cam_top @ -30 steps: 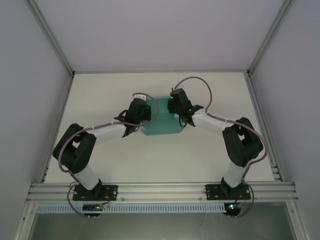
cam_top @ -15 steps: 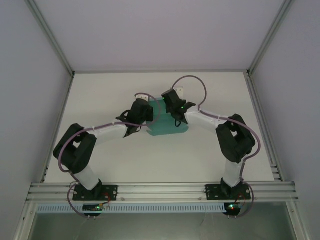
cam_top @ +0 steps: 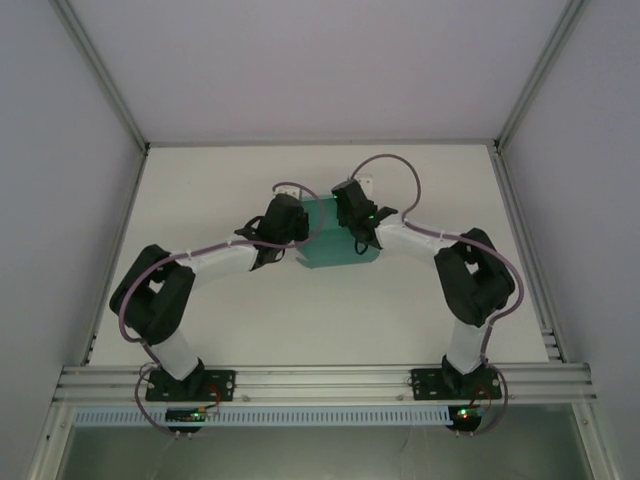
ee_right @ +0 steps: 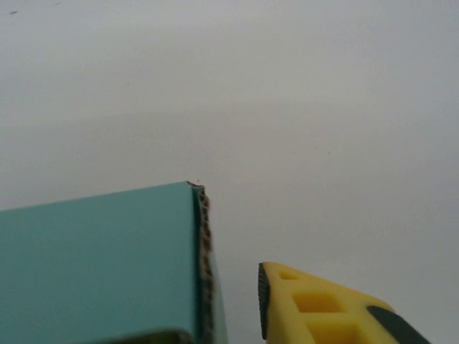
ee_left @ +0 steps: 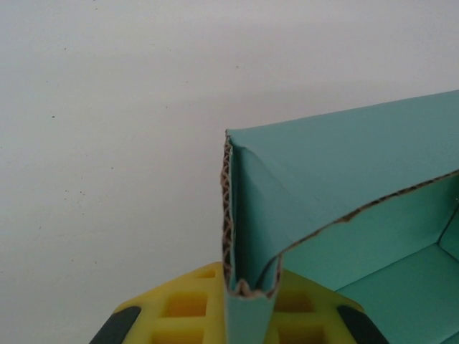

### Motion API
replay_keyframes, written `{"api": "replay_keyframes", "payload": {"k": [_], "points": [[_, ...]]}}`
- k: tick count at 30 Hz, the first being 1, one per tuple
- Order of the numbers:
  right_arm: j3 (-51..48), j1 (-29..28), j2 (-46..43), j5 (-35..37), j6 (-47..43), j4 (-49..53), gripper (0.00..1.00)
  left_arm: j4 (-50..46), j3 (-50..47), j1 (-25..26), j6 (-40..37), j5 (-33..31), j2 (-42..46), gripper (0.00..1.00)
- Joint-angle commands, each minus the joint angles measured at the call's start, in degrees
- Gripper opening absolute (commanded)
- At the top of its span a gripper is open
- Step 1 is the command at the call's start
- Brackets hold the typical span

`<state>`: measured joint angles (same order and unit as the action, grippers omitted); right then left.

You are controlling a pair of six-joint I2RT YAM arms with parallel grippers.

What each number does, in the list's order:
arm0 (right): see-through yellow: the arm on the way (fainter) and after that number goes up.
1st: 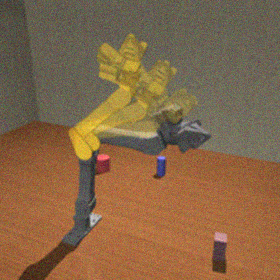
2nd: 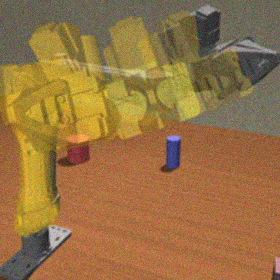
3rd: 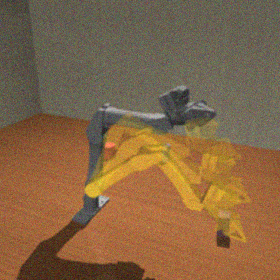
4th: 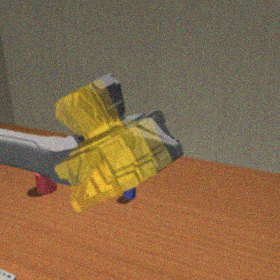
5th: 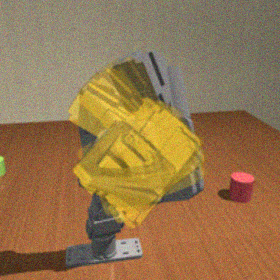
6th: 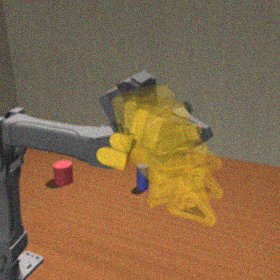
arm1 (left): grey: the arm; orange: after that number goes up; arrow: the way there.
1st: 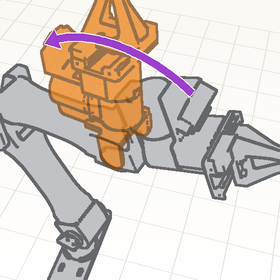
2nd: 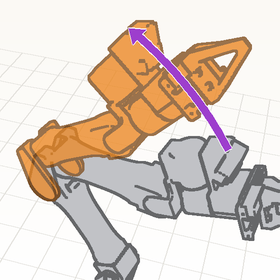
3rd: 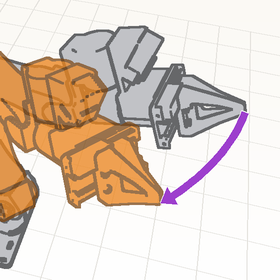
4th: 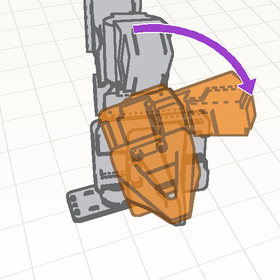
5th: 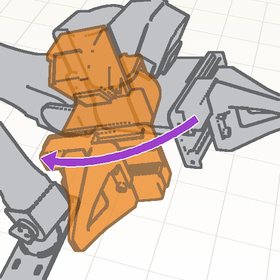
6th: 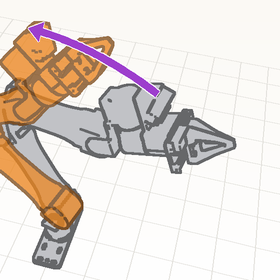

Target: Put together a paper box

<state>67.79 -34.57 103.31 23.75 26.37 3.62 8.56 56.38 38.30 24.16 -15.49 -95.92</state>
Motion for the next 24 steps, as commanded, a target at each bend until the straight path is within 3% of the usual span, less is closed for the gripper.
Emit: {"api": "replay_keyframes", "payload": {"k": [1,7,15,19,22,24], "points": [[-3.02,2.18,-2.18,-4.19,-5.58,-5.46,0.29,-0.21,0.59,-1.22,2.44,-3.98,0.56,0.00],[-2.82,1.46,-1.23,-7.87,-5.42,-3.26,0.29,0.07,0.46,-1.22,2.73,-4.32,0.58,0.00],[-2.93,1.58,-1.07,-13.82,-3.56,-2.69,0.39,0.32,0.56,-1.22,3.20,-4.84,0.00,0.00],[-2.85,1.66,-1.09,-9.78,-2.64,-1.25,0.20,0.23,0.59,-1.25,3.17,-4.57,0.02,0.00],[-1.35,1.53,-0.12,-3.18,-1.89,2.45,0.00,0.19,0.56,-1.22,3.23,-4.65,0.38,0.00],[0.00,1.44,1.02,2.46,-1.23,5.08,0.00,-0.18,0.60,-1.28,3.41,-4.98,0.59,0.00]]}}
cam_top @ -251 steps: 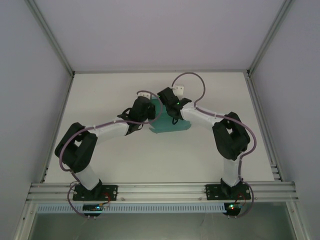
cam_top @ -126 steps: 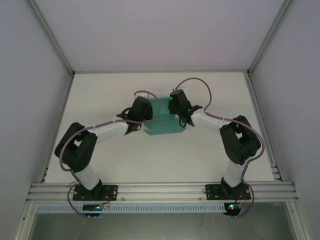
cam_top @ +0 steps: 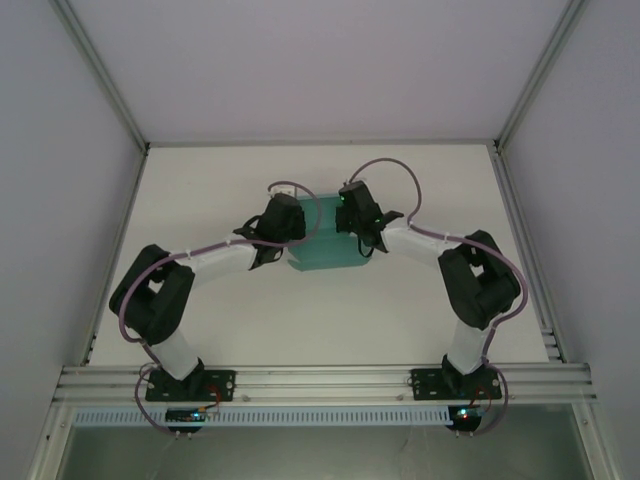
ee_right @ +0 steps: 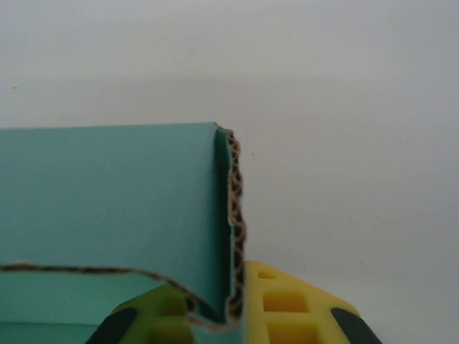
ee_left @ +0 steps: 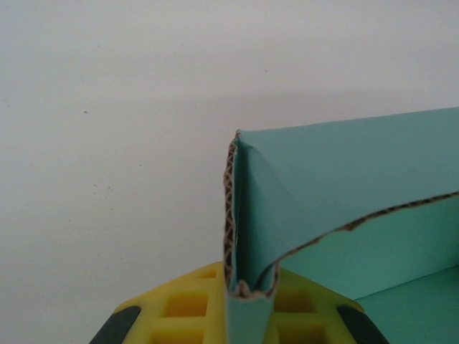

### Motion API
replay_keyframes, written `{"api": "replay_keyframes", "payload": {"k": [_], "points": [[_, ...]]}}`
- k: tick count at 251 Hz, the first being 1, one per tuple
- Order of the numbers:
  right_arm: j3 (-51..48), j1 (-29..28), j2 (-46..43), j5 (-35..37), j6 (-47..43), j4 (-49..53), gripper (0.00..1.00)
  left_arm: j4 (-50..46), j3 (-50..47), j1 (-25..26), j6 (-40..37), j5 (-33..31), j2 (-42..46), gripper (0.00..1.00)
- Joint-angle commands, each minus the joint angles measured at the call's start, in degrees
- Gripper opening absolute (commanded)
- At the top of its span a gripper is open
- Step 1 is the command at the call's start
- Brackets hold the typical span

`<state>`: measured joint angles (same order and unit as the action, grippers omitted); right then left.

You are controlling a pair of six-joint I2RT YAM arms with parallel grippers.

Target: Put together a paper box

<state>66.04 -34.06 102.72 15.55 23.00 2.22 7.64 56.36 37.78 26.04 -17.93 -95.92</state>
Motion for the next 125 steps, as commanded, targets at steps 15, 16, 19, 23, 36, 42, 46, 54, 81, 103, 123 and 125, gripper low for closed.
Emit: {"api": "replay_keyframes", "payload": {"k": [15,16,19,23,36,42,46,54,81,103,123,125], "points": [[6.55,-0.08,4.44,21.22,5.54,13.54,0.00,-0.07,0.81,-0.73,2.05,-2.74,1.16,0.00],[6.77,-0.15,4.56,21.78,5.99,14.06,0.00,-0.07,0.79,-0.71,2.11,-2.77,1.12,0.00],[7.39,-0.33,4.99,23.51,7.39,15.61,0.00,-0.15,0.74,-0.70,2.21,-2.74,1.17,0.00],[8.36,-0.50,5.53,25.77,9.83,18.12,0.00,-0.39,0.72,-0.69,2.35,-2.88,1.28,0.00],[11.56,-0.62,7.68,32.50,15.76,25.53,0.00,-1.08,0.85,-0.69,2.99,-2.89,1.51,0.00],[13.03,-0.52,8.67,34.81,17.55,28.31,0.00,-1.34,0.81,-0.73,3.25,-2.97,1.57,0.00],[14.07,-0.56,9.35,36.06,18.53,29.89,0.00,-1.47,0.94,-0.70,3.48,-2.97,1.59,0.00],[15.47,-0.43,10.43,37.94,20.13,32.02,0.00,-1.65,1.01,-0.61,3.62,-2.93,1.56,0.00],[17.61,0.55,12.36,40.00,23.91,35.37,0.00,-2.48,1.51,-0.63,4.29,-3.33,1.21,0.00],[18.51,1.45,13.05,41.59,26.67,37.00,0.00,-3.54,2.34,-0.54,4.56,-3.80,0.72,0.00],[20.28,1.81,14.12,44.00,26.84,38.69,0.00,-4.29,3.04,-0.58,4.65,-4.05,0.47,0.00],[20.51,1.85,14.23,44.29,26.81,38.88,0.00,-4.34,3.09,-0.53,4.68,-4.04,0.38,0.00]]}}
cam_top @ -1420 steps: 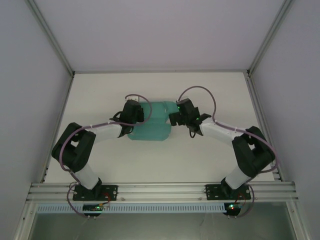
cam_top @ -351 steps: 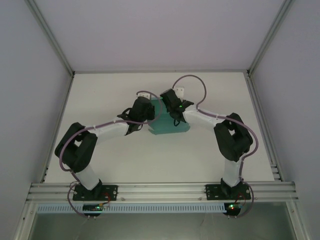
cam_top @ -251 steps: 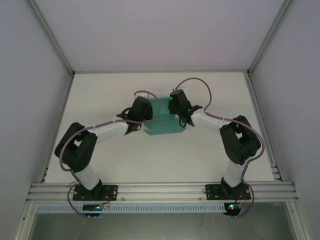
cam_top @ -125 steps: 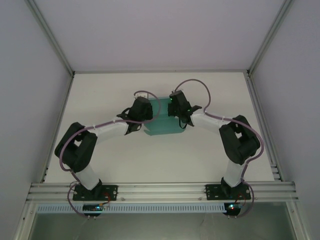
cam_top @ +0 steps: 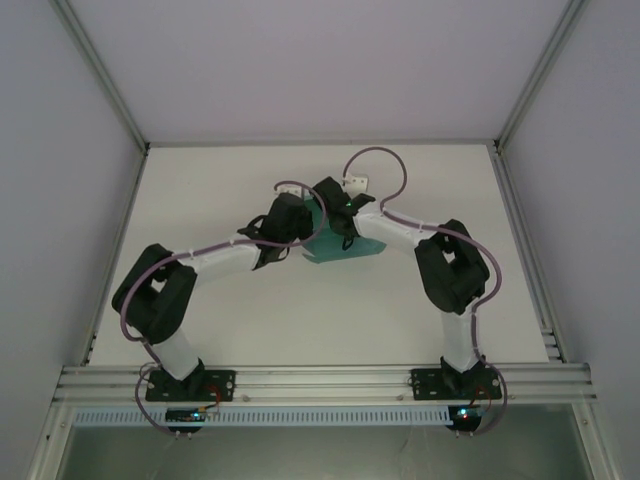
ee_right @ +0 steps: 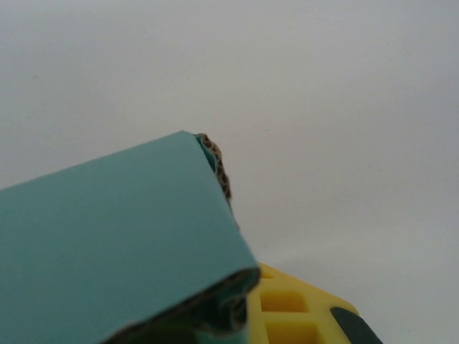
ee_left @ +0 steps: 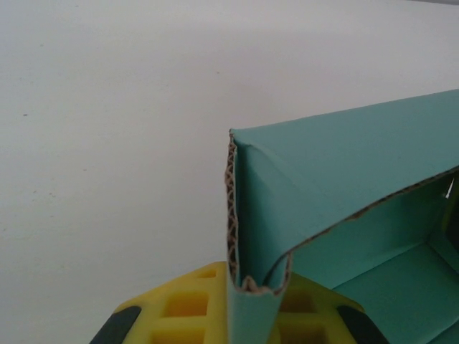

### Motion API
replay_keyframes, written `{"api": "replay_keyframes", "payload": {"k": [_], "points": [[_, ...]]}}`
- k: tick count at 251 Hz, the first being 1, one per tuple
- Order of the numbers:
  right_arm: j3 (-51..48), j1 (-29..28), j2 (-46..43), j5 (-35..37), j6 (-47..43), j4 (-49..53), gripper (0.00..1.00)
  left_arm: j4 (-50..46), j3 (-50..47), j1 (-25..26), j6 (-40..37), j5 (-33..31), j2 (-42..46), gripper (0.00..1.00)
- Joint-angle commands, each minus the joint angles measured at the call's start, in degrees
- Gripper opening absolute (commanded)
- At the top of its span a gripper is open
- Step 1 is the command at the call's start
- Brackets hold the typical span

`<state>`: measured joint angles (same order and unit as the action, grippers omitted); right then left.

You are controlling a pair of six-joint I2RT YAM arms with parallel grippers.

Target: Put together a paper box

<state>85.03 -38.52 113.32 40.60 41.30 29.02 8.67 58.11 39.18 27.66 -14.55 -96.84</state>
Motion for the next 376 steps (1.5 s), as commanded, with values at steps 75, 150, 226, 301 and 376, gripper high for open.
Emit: {"api": "replay_keyframes", "payload": {"k": [75,150,226,301,376], "points": [[-16.30,6.18,-5.94,-6.21,-18.00,-31.26,0.19,-5.86,3.10,-1.92,3.05,-6.60,-0.75,0.00],[-29.27,6.62,-15.37,-44.30,-26.87,-53.09,0.68,-4.40,2.79,-1.91,1.59,-5.58,-0.86,0.00],[-33.60,5.92,-27.51,-44.12,-25.56,-49.04,0.99,-4.87,3.16,-2.66,-3.81,-1.10,1.34,0.00],[-36.73,8.29,-46.41,-27.61,-25.06,-26.52,0.99,-31.00,12.54,-7.65,-44.39,25.18,3.81,0.00],[-39.11,15.94,-54.21,-27.78,-19.94,-9.31,0.99,-48.87,18.50,-2.58,-62.96,22.53,-0.79,0.00]]}}
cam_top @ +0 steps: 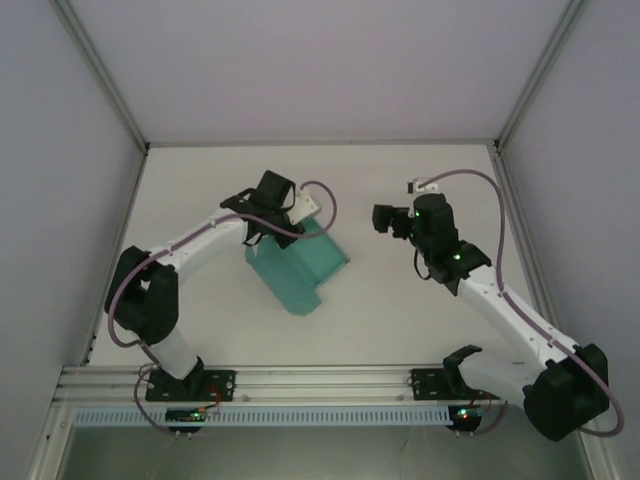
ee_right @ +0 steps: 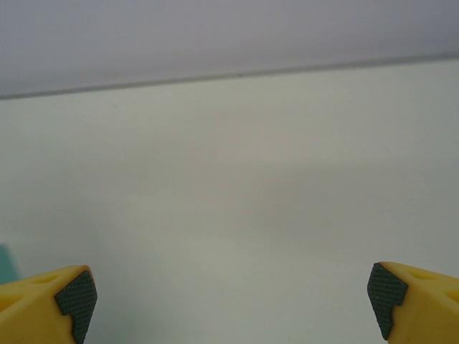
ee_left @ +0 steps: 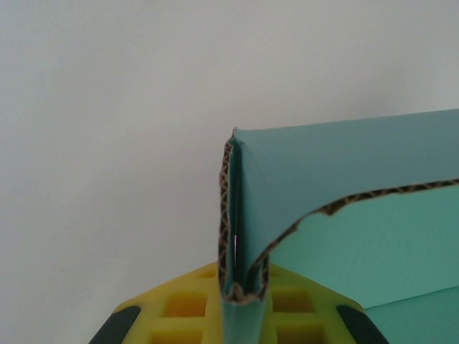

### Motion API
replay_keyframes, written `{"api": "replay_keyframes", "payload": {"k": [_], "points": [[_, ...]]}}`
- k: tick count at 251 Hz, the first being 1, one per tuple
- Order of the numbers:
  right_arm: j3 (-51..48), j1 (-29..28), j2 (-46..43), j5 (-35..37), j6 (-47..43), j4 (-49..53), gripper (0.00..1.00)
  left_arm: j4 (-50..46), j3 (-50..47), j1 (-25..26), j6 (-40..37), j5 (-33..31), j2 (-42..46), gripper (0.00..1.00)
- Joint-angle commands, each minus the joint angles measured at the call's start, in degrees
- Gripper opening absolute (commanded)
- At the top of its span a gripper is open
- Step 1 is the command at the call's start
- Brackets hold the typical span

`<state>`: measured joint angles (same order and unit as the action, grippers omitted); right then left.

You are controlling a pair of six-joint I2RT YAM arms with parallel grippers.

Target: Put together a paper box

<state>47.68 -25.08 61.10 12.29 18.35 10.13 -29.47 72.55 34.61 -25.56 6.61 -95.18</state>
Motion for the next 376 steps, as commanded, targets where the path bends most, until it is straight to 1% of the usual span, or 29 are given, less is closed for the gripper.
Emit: {"api": "replay_keyframes", "payload": {"k": [1,35,58,73,96,138,165,186,209,221,232,241,263,275,293,312,316,321,331,359,376], "points": [[-1.78,2.63,-2.10,0.44,3.05,9.61,0.99,-10.88,4.20,2.06,-9.76,1.29,-2.55,0.00],[-2.71,5.15,-2.91,-2.14,3.98,12.19,0.99,-13.30,7.72,4.98,-11.03,-3.02,-7.28,0.00],[-2.94,5.85,-3.18,-2.45,3.97,13.39,0.99,-15.81,11.56,7.49,-10.88,-8.85,-12.26,0.00],[-3.12,6.28,-3.31,-2.45,3.98,13.69,0.99,-17.25,14.39,8.90,-11.00,-11.46,-15.46,0.00],[-3.64,6.92,-3.67,-2.52,4.15,13.69,0.99,-18.52,18.10,10.28,-11.18,-14.40,-19.96,0.00],[-4.61,8.33,-4.43,-3.15,4.39,13.42,0.99,-18.32,23.22,11.64,-10.59,-22.26,-28.05,0.00],[-5.28,9.20,-4.98,-3.74,4.55,13.25,0.99,-18.69,25.96,11.86,-10.32,-24.46,-32.80,0.03],[-5.82,9.85,-5.29,-4.24,4.51,13.06,0.99,-19.24,27.39,11.88,-10.38,-24.46,-35.52,0.07],[-6.27,10.53,-5.47,-5.07,4.44,13.06,0.99,-19.65,28.22,11.88,-10.29,-24.59,-36.83,0.18],[-6.31,10.86,-5.53,-5.56,4.28,13.06,0.99,-19.57,28.21,11.83,-10.44,-24.44,-36.45,0.25],[-6.48,11.10,-5.64,-6.07,4.11,13.02,0.99,-19.47,28.02,11.84,-10.68,-23.95,-35.60,0.30],[-6.54,11.35,-5.73,-6.61,3.90,12.97,0.99,-19.48,27.97,11.80,-10.98,-23.22,-34.56,0.36],[-6.99,11.58,-6.26,-7.74,3.42,12.47,0.99,-19.40,27.48,11.71,-11.98,-22.20,-31.75,0.46],[-7.13,11.72,-6.65,-8.23,3.03,12.11,0.99,-19.55,27.08,11.71,-12.46,-21.50,-30.22,0.55],[-7.47,11.97,-7.02,-9.66,2.19,11.67,0.99,-19.32,25.97,11.67,-13.35,-20.01,-27.43,0.63],[-7.67,12.07,-7.02,-11.28,1.14,11.15,0.99,-19.17,24.79,11.71,-14.02,-18.14,-24.57,0.74],[-7.68,12.06,-6.99,-11.60,0.94,11.05,0.99,-18.97,24.46,11.71,-14.14,-17.60,-23.83,0.78],[-7.62,12.04,-7.00,-11.98,0.75,10.88,0.99,-18.78,24.03,11.68,-14.38,-17.11,-23.03,0.87],[-7.65,12.07,-6.80,-12.58,0.31,10.55,0.99,-18.06,23.04,11.61,-14.94,-16.14,-21.32,1.00],[-7.69,12.04,-6.29,-14.87,-0.93,8.57,0.99,-16.48,21.27,11.53,-15.48,-12.53,-17.30,1.00],[-7.59,12.04,-5.85,-16.41,-3.51,6.24,0.99,-14.84,20.66,11.33,-14.83,-11.25,-15.01,1.00]]}}
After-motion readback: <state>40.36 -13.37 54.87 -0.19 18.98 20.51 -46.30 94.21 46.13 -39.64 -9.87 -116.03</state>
